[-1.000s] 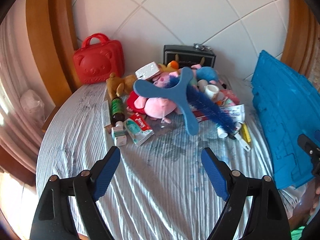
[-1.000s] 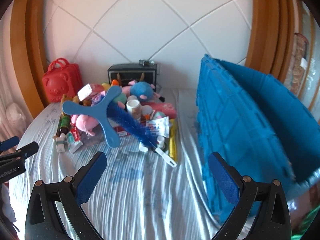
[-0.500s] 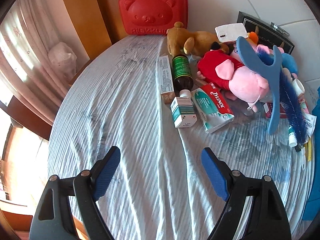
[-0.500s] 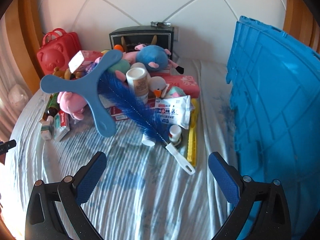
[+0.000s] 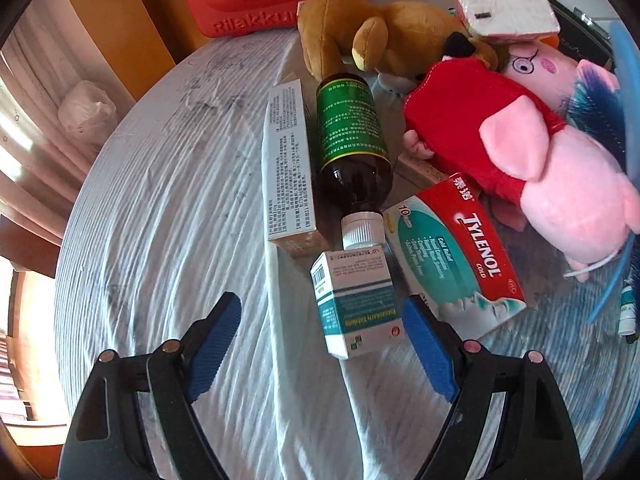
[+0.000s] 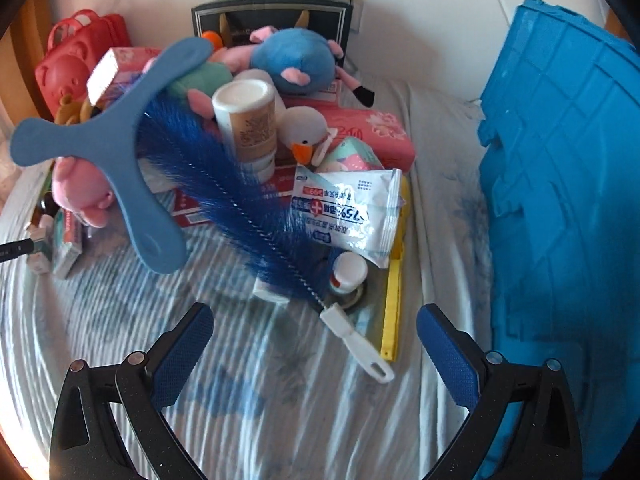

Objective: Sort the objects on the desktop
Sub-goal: 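Reach both tools toward the pile, right toward the blue brush, left toward a white medicine box, then grasp the blue bottle brush with the right tool while the left tool grasps the white medicine box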

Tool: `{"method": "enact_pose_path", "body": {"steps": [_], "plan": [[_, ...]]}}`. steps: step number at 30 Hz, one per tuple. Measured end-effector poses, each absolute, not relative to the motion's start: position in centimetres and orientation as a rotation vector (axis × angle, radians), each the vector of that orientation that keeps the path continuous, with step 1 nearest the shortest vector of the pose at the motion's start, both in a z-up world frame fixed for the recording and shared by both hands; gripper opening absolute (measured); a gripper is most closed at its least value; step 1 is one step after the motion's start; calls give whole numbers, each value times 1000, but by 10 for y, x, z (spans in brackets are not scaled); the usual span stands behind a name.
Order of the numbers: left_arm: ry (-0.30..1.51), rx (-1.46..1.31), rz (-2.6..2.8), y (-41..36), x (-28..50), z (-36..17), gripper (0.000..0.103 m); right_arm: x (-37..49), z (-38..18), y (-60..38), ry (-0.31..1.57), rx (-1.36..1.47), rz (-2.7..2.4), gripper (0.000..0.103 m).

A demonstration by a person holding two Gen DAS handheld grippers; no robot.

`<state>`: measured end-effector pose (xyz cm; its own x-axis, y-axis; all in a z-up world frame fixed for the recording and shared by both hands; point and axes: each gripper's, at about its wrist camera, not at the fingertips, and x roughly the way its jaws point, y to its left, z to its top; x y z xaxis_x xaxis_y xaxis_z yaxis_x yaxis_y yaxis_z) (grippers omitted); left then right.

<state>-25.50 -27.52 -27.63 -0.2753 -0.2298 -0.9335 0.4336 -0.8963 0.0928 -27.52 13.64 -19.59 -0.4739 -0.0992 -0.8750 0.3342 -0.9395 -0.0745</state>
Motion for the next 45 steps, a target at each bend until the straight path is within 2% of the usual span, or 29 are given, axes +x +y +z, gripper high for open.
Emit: {"method": "enact_pose_path", "body": {"steps": [3,7,13,16,22,24,26,28,29,30,31,39,45], "plan": [[263,1583,-2224,-274,-264,-290,84,-294,-214,131,354,1476,-2456,103],[156,1592,-2195,-269,-267,-309,85,-313,-236,124,363,1506,-2432,103],[324,1522,-2266,-282,-255,-311,85,-334,-258,115,356,1564,-2377,103],[311,1505,-2300,-279,-251,-311,85,-338,-262,112,364,1573,-2376,101],[292,1492,-2300,-269,-250,-309,85,-337,-259,109,427,1555,-2392,84],[329,1490,-2297,-271,-249,-310,84,-337,-257,109,454,1538,-2405,69],[360,1491,-2315,-270,-246,-309,71,-338,-255,110,476,1516,-2416,57],[336,1499,-2317,-268,-245,-306,60,-338,-253,113,475,1508,-2419,49],[318,1504,-2316,-264,-243,-304,55,-338,-251,115,473,1500,-2426,41],[302,1510,-2313,-260,-241,-302,44,-336,-248,117,464,1497,-2430,34],[290,1516,-2305,-258,-238,-301,38,-335,-244,121,440,1493,-2429,33],[315,1388,-2338,-257,-192,-257,37,-298,-234,129,245,1501,-2337,24],[305,1315,-2412,-257,-168,-227,37,-256,-202,119,197,1439,-2352,22]]}}
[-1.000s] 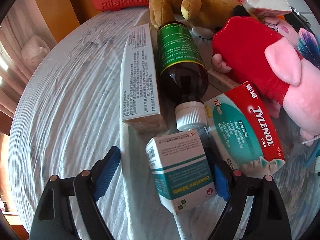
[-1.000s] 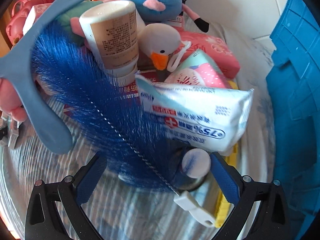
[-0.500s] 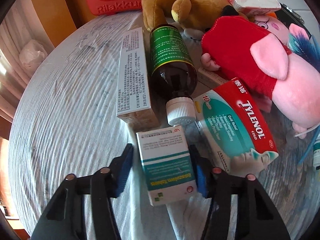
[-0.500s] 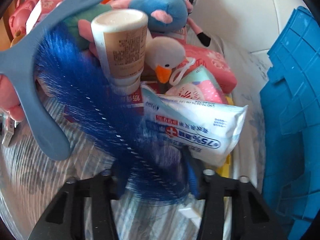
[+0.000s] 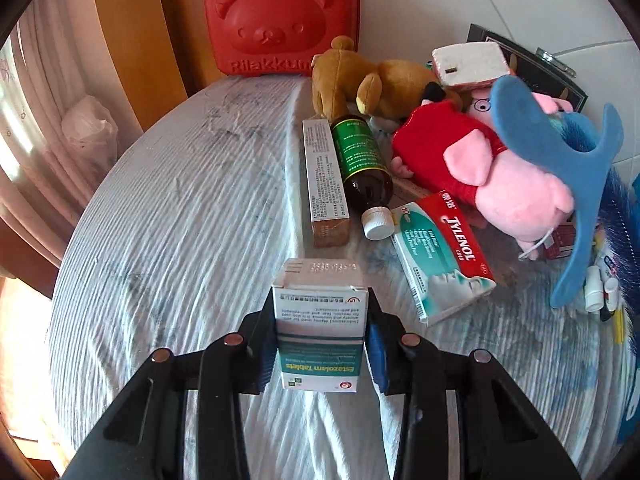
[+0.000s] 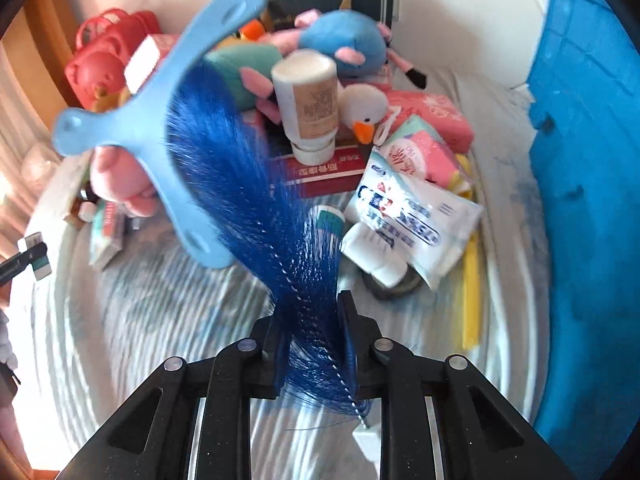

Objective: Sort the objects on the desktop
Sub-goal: 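Grasp the blue bottle brush with the right tool while the left tool grasps the white medicine box, then carry the brush and the medicine box over the blue crate with both tools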

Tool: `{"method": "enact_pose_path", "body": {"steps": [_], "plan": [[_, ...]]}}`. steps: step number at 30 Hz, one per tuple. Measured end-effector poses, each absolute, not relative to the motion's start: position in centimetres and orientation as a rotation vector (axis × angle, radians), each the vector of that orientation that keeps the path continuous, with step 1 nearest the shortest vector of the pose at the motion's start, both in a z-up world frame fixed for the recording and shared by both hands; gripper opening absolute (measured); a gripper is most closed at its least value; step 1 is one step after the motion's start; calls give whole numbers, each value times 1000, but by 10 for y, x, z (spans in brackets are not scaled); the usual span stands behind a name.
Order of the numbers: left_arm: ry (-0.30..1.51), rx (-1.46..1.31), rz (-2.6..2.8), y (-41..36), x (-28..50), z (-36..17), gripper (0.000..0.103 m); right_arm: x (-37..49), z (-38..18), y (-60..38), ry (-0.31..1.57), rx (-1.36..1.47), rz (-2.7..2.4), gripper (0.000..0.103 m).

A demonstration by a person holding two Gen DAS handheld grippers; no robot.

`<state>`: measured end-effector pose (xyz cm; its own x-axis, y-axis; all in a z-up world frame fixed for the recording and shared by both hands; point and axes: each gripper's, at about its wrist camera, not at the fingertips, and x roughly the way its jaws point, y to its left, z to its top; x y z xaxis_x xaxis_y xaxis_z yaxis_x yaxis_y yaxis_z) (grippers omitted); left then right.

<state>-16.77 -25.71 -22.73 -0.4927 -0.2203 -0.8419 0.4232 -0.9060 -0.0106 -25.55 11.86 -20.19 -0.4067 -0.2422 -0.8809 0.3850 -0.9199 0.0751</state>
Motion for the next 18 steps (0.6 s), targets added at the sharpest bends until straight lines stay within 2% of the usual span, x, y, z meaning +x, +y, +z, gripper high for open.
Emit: {"method": "enact_pose_path", "body": {"steps": [8,18], "plan": [[269,1190,-2578,-246,-145,-179,37,-205,-143,160,55,1307,-2530,18],[181,1056,-2753,-225,-116,-125,37,-145,-88,170,-11,1122,-2667,16]]}}
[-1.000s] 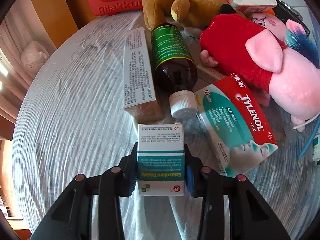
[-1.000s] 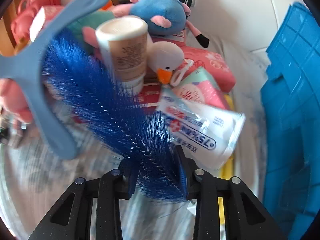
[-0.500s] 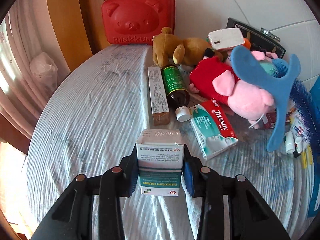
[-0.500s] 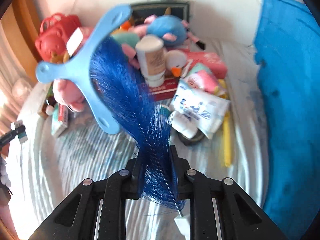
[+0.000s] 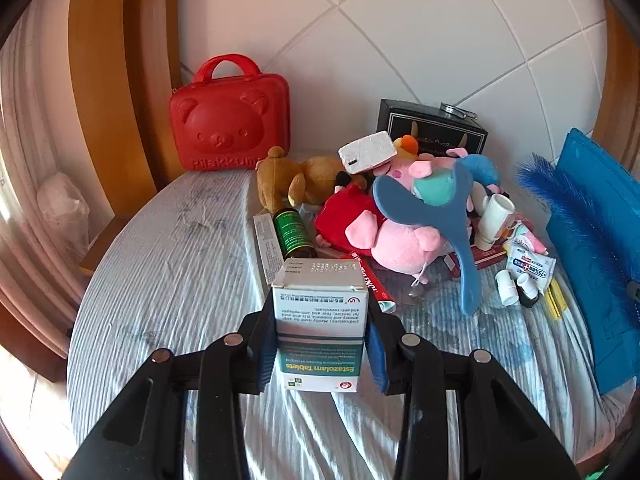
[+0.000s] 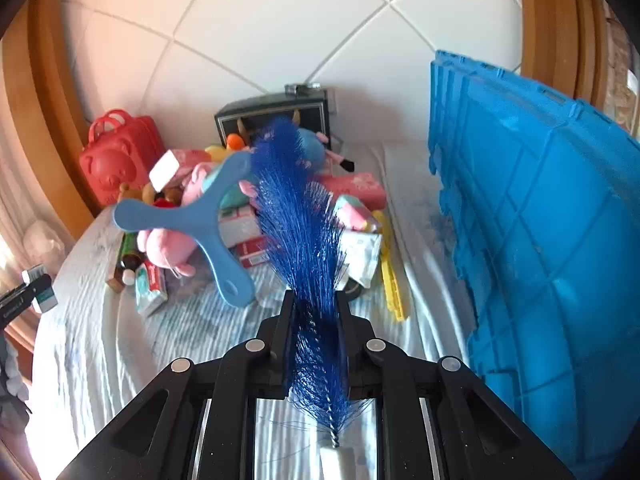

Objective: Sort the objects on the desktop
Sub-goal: 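Carry the brush and the medicine box over the blue crate with both tools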

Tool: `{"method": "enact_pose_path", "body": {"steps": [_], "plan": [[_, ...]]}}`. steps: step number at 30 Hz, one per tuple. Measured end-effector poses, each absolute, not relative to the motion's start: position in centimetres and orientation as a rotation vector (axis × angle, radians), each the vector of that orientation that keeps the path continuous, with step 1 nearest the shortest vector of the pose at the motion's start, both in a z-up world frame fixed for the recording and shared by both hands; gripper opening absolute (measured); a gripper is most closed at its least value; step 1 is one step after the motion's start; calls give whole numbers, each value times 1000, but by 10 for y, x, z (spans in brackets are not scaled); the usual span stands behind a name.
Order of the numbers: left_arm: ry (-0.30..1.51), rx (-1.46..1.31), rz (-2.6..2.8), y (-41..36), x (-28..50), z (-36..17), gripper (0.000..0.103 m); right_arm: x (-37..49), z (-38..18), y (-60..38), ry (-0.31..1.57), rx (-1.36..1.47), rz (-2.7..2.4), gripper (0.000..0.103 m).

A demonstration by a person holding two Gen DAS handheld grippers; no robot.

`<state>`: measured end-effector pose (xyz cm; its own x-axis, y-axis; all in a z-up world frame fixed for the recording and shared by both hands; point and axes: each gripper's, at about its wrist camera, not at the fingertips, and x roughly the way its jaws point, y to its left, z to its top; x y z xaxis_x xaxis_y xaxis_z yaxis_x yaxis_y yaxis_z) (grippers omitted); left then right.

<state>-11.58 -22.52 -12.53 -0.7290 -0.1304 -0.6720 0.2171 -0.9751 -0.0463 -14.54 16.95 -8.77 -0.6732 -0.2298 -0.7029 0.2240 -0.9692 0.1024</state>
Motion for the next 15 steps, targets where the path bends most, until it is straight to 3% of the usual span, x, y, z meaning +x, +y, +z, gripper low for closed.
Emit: {"method": "enact_pose_path", "body": {"steps": [15], "plan": [[40,930,-3016,-177,-105,-81,37,-77,-16,166,-63,832,-2854,16]]}}
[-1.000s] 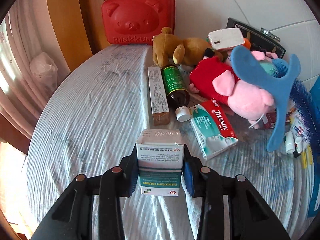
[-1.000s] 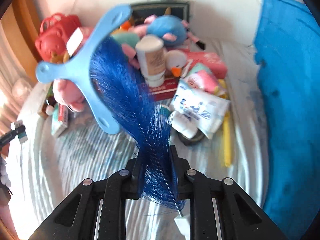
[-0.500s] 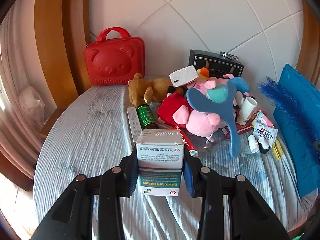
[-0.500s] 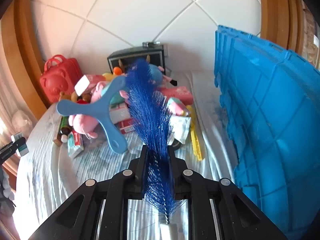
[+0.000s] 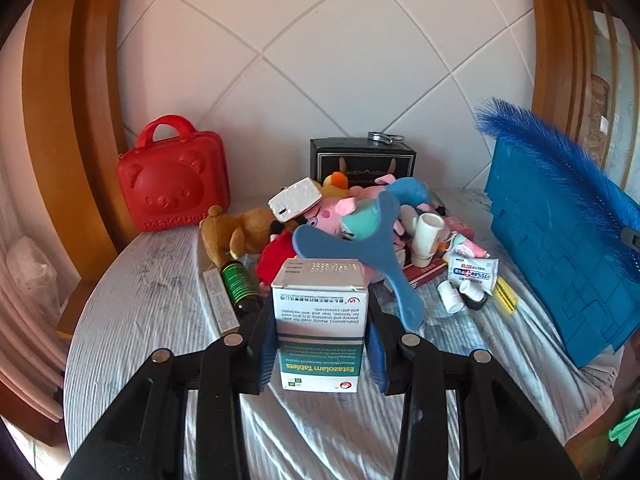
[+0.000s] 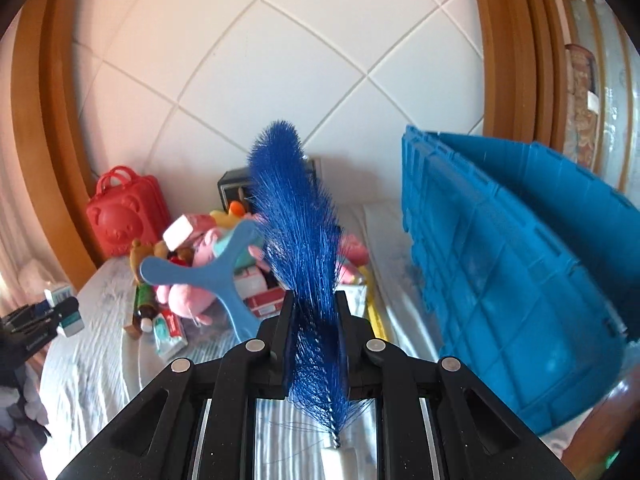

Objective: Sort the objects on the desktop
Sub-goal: 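Carry the brush and the medicine box over the blue crate with both tools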

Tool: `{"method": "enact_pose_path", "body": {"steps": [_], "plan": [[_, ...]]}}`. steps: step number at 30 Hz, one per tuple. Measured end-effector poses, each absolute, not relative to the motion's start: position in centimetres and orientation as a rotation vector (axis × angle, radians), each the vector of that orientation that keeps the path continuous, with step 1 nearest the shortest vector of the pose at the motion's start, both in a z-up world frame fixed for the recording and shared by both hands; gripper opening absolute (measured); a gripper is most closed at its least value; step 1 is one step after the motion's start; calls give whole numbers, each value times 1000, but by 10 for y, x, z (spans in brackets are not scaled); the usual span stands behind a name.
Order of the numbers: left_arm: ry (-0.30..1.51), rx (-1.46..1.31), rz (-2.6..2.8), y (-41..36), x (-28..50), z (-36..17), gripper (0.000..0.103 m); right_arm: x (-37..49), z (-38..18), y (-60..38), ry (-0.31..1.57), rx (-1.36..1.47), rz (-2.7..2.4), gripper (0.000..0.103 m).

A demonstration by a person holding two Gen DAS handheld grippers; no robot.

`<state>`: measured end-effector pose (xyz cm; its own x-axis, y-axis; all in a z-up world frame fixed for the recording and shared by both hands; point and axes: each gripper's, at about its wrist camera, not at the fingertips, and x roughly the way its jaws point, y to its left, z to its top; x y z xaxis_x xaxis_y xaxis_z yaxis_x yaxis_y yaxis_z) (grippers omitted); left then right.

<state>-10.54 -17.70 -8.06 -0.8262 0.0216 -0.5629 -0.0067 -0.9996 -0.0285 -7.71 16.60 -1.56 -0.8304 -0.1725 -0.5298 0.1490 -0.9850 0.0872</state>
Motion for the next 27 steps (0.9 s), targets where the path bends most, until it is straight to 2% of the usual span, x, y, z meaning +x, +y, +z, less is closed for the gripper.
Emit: {"method": "enact_pose_path", "body": {"steps": [8,17,27], "plan": [[1,-734,2920,-65,-113,-32,37,-75,32,228,-76,639,-2929,16],[-11,-569,2822,139,-134,36,37,-97,83,367,-37,449,-3003,16],[33,-673,2720,311,-148,63,37,-134,75,502,-95,516,-3042,16]]}}
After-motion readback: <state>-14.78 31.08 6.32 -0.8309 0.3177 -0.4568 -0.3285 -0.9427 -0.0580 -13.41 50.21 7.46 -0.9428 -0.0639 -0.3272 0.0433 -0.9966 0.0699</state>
